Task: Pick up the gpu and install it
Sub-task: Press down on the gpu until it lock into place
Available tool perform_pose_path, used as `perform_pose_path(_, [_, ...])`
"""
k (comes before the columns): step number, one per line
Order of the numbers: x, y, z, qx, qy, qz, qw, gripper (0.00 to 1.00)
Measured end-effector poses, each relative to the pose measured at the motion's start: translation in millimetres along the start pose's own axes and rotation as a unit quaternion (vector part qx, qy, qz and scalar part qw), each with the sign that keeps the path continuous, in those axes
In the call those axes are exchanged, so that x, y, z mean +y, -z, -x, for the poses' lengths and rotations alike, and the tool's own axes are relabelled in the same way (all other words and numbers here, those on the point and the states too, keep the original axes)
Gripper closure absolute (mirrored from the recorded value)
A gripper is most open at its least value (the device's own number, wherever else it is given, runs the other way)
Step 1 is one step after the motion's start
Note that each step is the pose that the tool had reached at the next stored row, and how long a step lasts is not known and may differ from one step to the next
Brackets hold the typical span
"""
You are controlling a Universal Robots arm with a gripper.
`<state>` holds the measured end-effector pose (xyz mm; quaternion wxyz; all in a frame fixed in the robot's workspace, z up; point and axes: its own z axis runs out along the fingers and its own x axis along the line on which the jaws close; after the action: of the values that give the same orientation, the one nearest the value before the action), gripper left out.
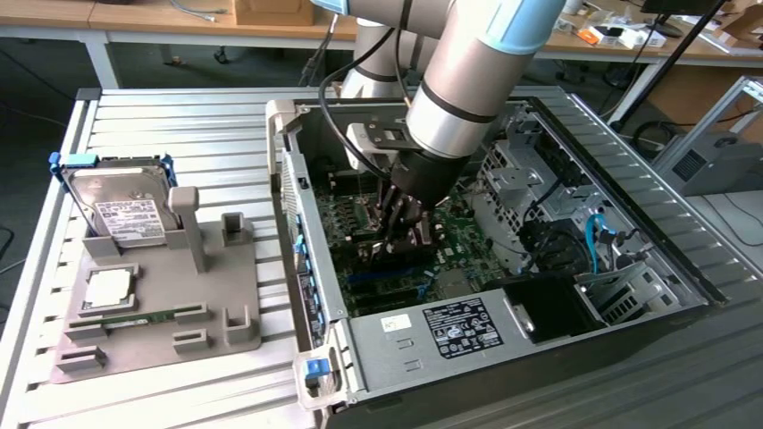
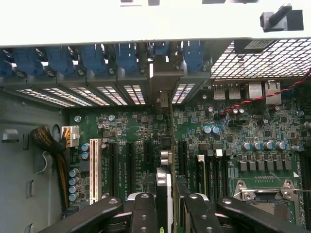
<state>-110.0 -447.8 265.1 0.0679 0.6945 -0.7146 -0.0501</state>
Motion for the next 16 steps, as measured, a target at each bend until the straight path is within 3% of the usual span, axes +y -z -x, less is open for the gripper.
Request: perform_pose_path(16, [-0.5, -2.7, -0.1, 0.0006, 0.000, 0.0000, 1.0000, 0.73])
